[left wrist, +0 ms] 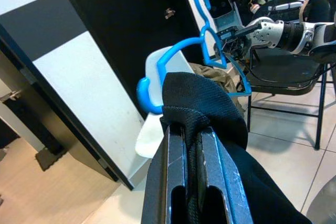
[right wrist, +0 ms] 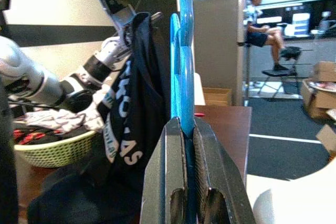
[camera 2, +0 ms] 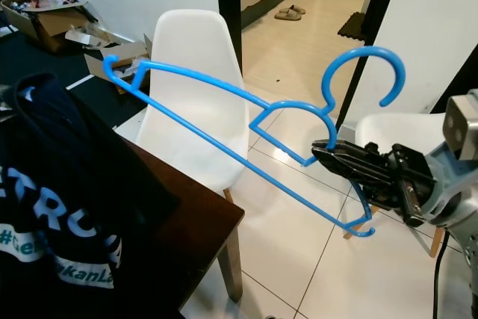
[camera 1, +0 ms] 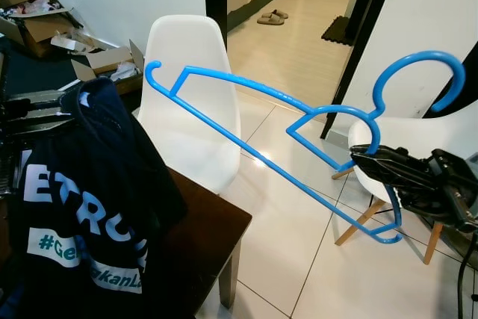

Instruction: Hang hanger

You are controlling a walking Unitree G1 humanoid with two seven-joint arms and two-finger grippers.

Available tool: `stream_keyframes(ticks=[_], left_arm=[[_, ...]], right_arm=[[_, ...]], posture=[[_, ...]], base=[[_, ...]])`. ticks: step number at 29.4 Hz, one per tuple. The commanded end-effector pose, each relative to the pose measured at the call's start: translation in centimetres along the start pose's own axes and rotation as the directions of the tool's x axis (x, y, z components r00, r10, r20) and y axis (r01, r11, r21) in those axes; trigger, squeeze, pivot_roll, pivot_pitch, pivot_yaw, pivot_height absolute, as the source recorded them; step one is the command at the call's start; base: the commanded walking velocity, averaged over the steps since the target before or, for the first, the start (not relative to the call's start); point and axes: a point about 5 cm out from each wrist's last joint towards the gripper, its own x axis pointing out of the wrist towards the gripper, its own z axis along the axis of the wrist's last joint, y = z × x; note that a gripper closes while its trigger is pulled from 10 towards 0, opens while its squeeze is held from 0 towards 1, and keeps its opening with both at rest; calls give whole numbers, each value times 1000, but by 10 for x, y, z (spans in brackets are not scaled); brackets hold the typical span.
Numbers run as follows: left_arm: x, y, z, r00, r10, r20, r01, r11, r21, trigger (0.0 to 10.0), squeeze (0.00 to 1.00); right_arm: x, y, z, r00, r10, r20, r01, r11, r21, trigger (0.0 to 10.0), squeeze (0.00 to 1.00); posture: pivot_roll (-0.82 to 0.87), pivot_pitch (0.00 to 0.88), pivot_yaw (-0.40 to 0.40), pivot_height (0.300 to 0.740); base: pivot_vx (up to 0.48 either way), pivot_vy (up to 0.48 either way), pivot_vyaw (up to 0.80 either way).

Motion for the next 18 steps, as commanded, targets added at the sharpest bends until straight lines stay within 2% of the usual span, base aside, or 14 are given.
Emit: stream_keyframes(ticks=[1, 11, 18], left_arm=[[-2, 2, 11, 1000, 1, -28, 0, 999, 37, 10000, 0], [-8, 4, 15, 998, 22, -51, -20, 999, 47, 10000, 0], [-7, 5, 13, 999, 25, -46, -23, 999, 50, 10000, 0]], right_arm=[[-1, 0, 7, 1000, 22, 22, -22, 1000, -20, 10000, 0], [4, 1, 7, 994, 98, 44, -98, 995, -2, 10000, 0], [15, 1, -9, 992, 122, -14, -122, 992, 34, 10000, 0]], posture=[[7, 123, 11, 740], [15, 122, 11, 740], [15, 117, 14, 740]], base=[[0, 0, 0], [0, 0, 0], [0, 0, 0]])
